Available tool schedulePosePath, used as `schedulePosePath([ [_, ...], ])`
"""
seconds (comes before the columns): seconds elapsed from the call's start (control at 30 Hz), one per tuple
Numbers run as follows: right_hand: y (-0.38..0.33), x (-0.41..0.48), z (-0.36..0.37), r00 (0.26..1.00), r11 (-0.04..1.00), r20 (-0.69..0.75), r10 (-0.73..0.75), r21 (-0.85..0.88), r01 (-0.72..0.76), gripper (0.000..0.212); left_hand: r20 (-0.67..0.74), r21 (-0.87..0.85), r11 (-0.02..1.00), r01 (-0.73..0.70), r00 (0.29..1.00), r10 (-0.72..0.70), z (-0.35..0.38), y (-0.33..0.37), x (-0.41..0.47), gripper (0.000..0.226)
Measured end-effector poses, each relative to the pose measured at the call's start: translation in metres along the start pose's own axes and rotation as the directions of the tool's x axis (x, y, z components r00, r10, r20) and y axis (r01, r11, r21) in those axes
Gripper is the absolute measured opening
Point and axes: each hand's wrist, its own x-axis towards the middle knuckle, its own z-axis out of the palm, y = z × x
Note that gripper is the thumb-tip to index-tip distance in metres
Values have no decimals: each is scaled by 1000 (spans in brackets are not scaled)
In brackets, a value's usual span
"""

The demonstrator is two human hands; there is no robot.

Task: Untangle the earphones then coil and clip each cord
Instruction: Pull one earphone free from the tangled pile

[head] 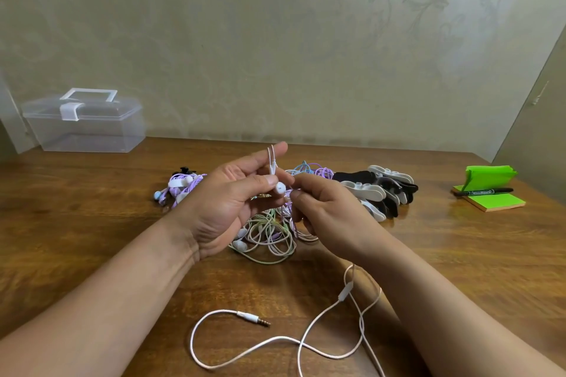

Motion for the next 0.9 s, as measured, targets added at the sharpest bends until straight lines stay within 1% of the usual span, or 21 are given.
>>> schedulePosePath([
  [0.13, 0, -1, 4, 1000, 1000, 28, -7, -2, 8, 24, 4, 10, 1000, -5, 1000, 5, -1, -1, 1, 50],
  [0.3, -4, -2, 4, 999, 1000, 39, 13, 11, -14, 33, 11, 10, 1000, -9, 1000, 9, -1, -2, 2, 50],
  [0.43, -8, -4, 4, 999, 1000, 35, -21, 6, 21, 28, 12, 17, 1000, 2, 1000, -2, -2, -3, 2, 50],
  [0.5, -7, -3, 4, 999, 1000, 27, -23, -19, 24, 23, 12, 14, 1000, 10, 1000, -10, -2, -3, 1, 51],
  [0.6, -8, -4, 2, 1000, 1000, 26, -13, -17, 13, 22, 9, 17, 1000, 19, 1000, -19, -1, -3, 2, 53],
  [0.67, -8, -5, 1, 999, 997, 17, -27, -67, 28, 20, -6, 30, 999, 22, 1000, -22, -3, -4, 3, 54],
  [0.73, -5, -6, 1, 998, 982, -7, -55, -179, 53, 18, -34, 70, 997, 20, 999, -17, -3, -5, 3, 55],
  [0.8, -5, -6, 0, 992, 956, -65, -108, -282, 85, 10, -49, 133, 991, 20, 999, -14, -5, -5, 3, 56],
  [0.83, -7, -7, -2, 984, 947, -101, -144, -302, 108, 7, -42, 176, 984, 24, 999, -17, -6, -5, 2, 57],
  [0.9, -14, -8, -7, 968, 949, -155, -198, -277, 150, 7, -17, 265, 964, 34, 999, -31, -7, -4, 1, 58],
])
